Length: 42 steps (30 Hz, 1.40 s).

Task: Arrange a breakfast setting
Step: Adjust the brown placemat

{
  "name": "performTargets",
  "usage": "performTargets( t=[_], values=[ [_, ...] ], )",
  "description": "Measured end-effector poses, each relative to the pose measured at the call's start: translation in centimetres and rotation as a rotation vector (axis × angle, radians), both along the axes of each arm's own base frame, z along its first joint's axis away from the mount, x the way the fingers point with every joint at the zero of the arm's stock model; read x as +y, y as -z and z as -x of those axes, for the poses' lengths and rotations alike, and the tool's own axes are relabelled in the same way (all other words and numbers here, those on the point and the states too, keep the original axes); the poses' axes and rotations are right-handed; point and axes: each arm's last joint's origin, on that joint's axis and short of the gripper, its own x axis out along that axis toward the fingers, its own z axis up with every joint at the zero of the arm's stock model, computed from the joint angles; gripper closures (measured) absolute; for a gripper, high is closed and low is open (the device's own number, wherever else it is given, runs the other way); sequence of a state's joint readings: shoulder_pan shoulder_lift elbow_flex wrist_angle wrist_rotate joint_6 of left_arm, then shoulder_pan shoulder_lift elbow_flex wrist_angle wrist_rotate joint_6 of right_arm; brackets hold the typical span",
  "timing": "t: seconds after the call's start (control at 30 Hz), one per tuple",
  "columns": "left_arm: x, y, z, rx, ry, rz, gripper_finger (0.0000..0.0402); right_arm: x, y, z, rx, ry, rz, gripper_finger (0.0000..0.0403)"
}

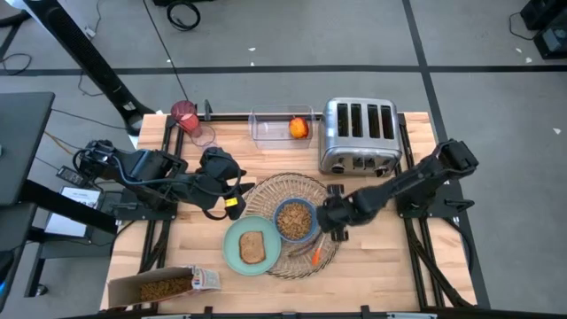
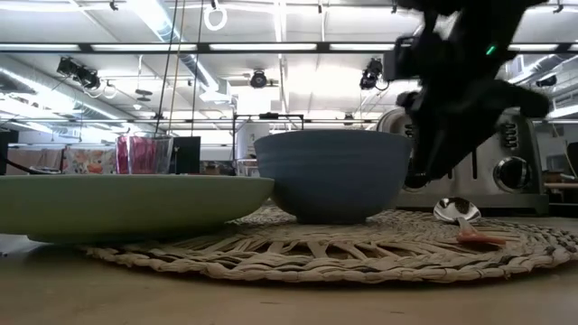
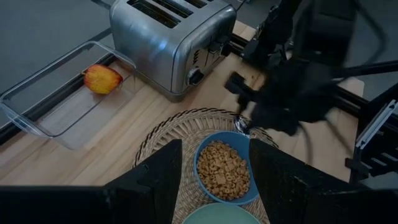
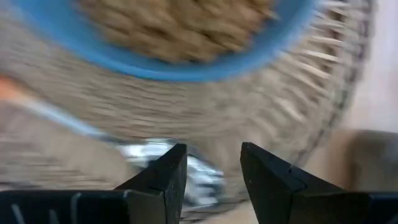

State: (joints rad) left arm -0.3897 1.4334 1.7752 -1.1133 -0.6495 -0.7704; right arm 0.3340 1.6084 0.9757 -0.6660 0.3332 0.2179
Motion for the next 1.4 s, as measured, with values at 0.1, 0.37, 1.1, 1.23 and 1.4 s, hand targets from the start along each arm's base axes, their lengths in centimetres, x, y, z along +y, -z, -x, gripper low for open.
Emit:
performTargets(
  t=[0.1,0.37,1.1,1.23,1.4],
  values=[
    [0.0,0.0,0.0,-0.001,0.0,0.002,0.0209,-2.5,1.0,-0.4,0.004,0.0,0.035,0.0245],
    [0.6,1.0,0.1,0.122,0.016,0.018,0.021,-6.7,2.9,-0.2,0.031,0.011,0.001,0.0245],
    [9.4,24.4,-5.0,0.519,0.027,0.153,0.021,0.3,-8.8,4.5,-0.286,0.158,-0.244,0.0245],
    [9.6,26.6,-6.0,0.548,-0.002,0.174,0.0223,1.2,-8.9,5.0,-0.311,0.2,-0.257,0.0245],
    [9.7,28.8,-6.7,0.577,-0.087,0.203,0.0283,1.5,-8.6,4.8,-0.307,0.228,-0.268,0.0245]
  ],
)
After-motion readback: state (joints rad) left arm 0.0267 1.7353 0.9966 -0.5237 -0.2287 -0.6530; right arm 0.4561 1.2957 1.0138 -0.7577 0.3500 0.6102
